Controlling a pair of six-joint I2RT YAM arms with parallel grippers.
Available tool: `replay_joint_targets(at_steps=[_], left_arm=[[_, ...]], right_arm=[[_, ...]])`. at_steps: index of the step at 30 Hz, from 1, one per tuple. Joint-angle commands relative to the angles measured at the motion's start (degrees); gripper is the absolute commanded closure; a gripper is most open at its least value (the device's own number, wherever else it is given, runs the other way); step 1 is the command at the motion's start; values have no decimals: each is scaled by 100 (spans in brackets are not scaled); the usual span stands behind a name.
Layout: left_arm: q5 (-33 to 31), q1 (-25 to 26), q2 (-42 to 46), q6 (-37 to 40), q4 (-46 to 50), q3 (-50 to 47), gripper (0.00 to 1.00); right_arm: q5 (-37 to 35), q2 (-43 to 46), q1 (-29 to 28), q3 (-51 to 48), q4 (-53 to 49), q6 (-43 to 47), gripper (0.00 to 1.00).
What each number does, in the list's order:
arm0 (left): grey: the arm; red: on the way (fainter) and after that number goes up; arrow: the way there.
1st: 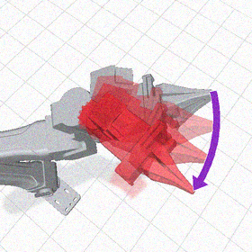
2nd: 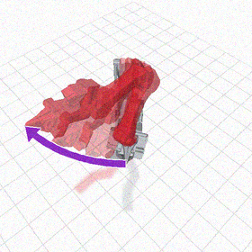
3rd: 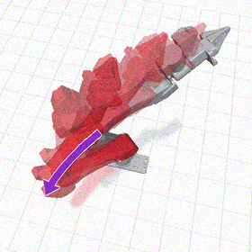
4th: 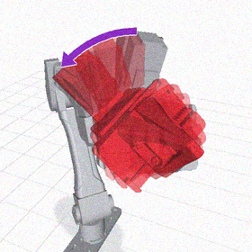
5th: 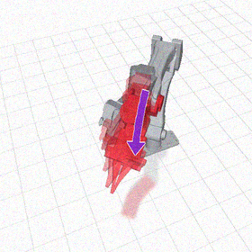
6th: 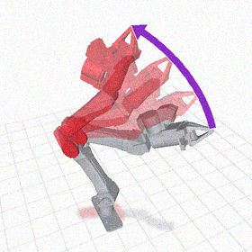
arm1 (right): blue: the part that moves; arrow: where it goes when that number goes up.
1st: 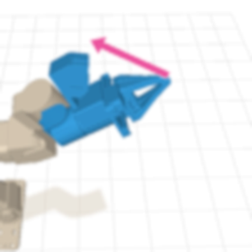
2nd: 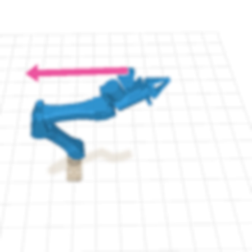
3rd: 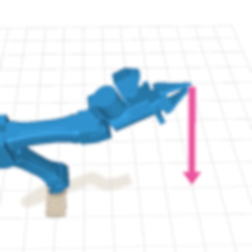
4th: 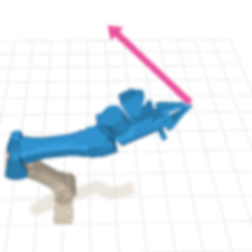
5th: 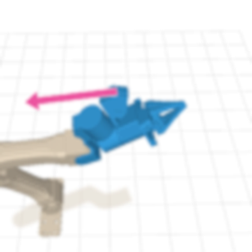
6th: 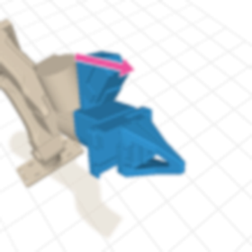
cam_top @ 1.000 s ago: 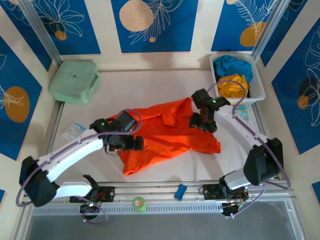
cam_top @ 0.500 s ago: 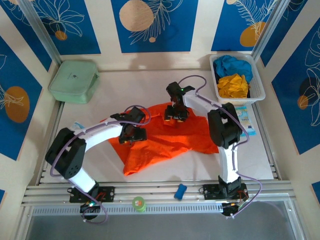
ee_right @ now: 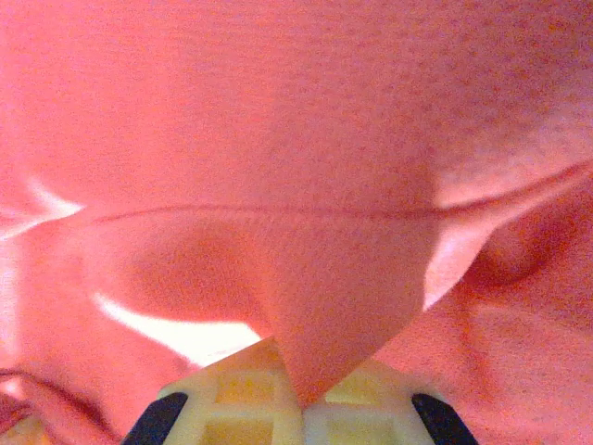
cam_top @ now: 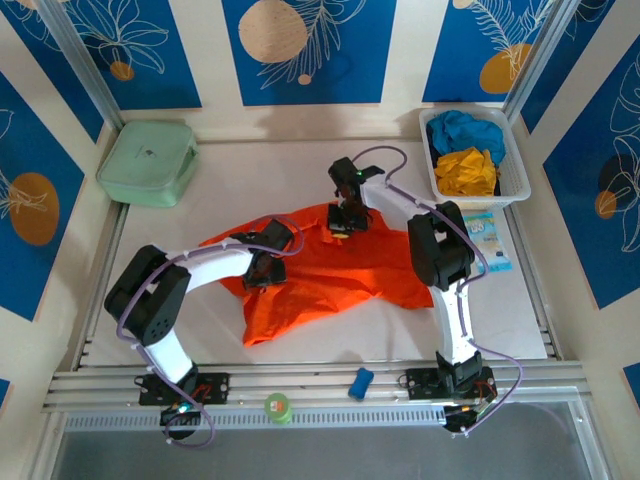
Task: Fold and stack the t-shirts
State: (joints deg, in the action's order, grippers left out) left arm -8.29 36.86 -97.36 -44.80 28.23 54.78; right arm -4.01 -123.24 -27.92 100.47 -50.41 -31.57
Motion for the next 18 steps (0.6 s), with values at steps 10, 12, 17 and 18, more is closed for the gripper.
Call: replay_joint_targets(at_steps=[10, 12, 17, 18], left_arm=[[14, -25, -560, 192, -55, -212, 64], [-20, -22, -582, 269, -5, -115, 65], [-224, -22, -620, 499, 244, 224, 65], [-270, -24, -633, 532, 290, 291, 65]], right_arm=[[599, -1363, 788, 3836, -1281, 389, 100], [780, -1795, 915, 4582, -1397, 382, 100], [1254, -2470, 1232, 5340, -933, 282, 100], [1294, -2493, 1279, 5255, -733, 271, 100]])
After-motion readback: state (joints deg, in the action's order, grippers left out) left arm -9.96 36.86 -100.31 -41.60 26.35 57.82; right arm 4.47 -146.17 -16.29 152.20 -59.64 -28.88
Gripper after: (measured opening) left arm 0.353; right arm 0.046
